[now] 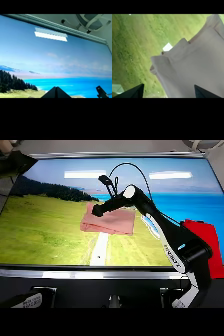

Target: Fold the shirts.

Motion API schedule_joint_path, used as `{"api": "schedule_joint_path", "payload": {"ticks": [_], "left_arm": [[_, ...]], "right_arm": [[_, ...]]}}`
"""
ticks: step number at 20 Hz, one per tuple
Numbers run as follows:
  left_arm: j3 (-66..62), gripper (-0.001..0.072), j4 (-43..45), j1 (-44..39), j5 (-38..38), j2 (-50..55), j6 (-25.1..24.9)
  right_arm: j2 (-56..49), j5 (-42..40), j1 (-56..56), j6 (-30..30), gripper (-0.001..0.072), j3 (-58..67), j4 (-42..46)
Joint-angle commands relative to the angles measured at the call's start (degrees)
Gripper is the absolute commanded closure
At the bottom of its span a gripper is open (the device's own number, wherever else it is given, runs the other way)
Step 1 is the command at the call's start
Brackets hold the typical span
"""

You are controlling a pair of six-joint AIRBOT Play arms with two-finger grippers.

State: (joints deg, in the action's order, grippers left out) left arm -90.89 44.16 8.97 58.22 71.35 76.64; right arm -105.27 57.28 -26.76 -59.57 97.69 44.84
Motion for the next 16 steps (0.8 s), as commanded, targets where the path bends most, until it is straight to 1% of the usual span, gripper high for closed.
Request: {"api": "schedule_joint_path", "payload": {"ticks": [1, 4, 5, 6, 7, 8, 10, 12, 14, 16], "left_arm": [[0.1, 0.0681, 1.2, 0.6, 2.9, -2.4, -1.8], [0.1, 0.0681, 1.6, 0.6, 2.9, -2.4, -2.1], [0.1, 0.0681, 1.6, 0.6, 2.9, -2.4, -2.3], [0.1, 0.0681, 1.6, 0.4, 2.9, -2.4, -2.3], [0.1, 0.0681, 1.6, 0.2, 2.9, -2.4, -2.4], [0.1, 0.0681, 1.6, 0.1, 2.9, -2.4, -2.3], [0.1, 0.0681, 1.6, -0.6, 2.9, -2.4, -2.3], [0.1, 0.0680, 1.6, -1.2, 2.9, -2.4, -2.3], [0.1, 0.0681, 1.6, -1.6, 2.9, -2.4, -2.3], [0.1, 0.0680, 1.6, -1.9, 2.9, -2.4, -2.3]], "right_arm": [[2.0, 10.9, 6.1, -1.3, 0.0019, 0.0, 7.5], [5.6, 24.8, 17.8, -3.8, 0.0043, 0.0, 20.9], [5.6, 27.5, 21.2, -5.0, 0.0045, -0.7, 23.2], [5.6, 27.5, 24.2, -7.6, 0.0048, -3.3, 22.9], [5.6, 25.3, 26.2, -9.6, 0.0055, -6.5, 20.3], [5.5, 21.5, 27.2, -10.0, 0.0087, -10.5, 15.8], [4.5, 15.4, 26.9, -10.1, 0.0087, -16.4, 7.4], [2.4, 13.4, 26.1, -9.9, 0.0091, -18.6, 2.1], [0.3, 12.8, 24.1, -9.2, 0.0097, -18.6, -0.3], [-1.0, 10.0, 21.7, -9.2, 0.0101, -18.6, -1.0]]}}
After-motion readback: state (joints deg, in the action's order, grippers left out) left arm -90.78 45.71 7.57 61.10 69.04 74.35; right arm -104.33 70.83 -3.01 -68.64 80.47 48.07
